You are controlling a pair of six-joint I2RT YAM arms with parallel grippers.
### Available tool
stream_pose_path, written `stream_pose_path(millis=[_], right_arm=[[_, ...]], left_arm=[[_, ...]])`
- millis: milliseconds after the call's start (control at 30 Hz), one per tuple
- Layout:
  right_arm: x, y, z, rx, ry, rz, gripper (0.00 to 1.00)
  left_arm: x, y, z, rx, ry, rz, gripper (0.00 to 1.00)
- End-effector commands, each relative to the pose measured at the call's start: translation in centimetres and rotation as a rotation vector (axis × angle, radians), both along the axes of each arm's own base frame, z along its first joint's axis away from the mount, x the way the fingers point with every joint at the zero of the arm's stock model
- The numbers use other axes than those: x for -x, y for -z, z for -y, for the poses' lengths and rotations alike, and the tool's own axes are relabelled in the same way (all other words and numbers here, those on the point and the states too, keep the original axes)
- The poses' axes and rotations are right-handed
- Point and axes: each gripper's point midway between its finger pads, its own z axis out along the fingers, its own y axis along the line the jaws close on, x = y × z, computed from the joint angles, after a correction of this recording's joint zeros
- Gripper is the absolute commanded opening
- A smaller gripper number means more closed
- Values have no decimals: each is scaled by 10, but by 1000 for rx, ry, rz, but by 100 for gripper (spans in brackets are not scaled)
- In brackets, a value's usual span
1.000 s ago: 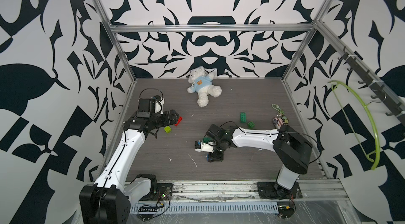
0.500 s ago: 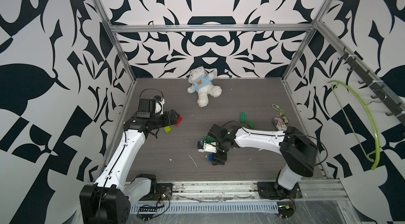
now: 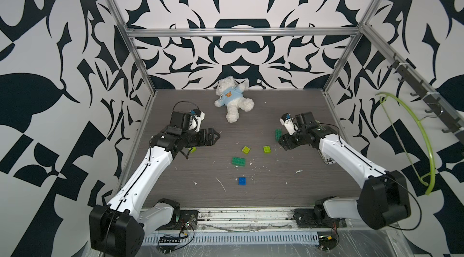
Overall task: Assemble a carrot with lego
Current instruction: Pick up the lego brick from the center of the board.
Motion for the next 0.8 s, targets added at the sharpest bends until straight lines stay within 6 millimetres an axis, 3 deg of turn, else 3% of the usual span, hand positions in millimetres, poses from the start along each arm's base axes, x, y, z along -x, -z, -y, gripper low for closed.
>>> stream_pose_path(millis=[0,200,767], right_arm=[[-11,12,29,103,61,-19,75],[-6,45,33,155,-2,-120,76],[-40,83,17,150,-163,-193,65]], left_arm=[[-3,-11,12,5,40,45,91],[2,-3,11,4,46,40,91],[6,-9,9,20,46,68,92]])
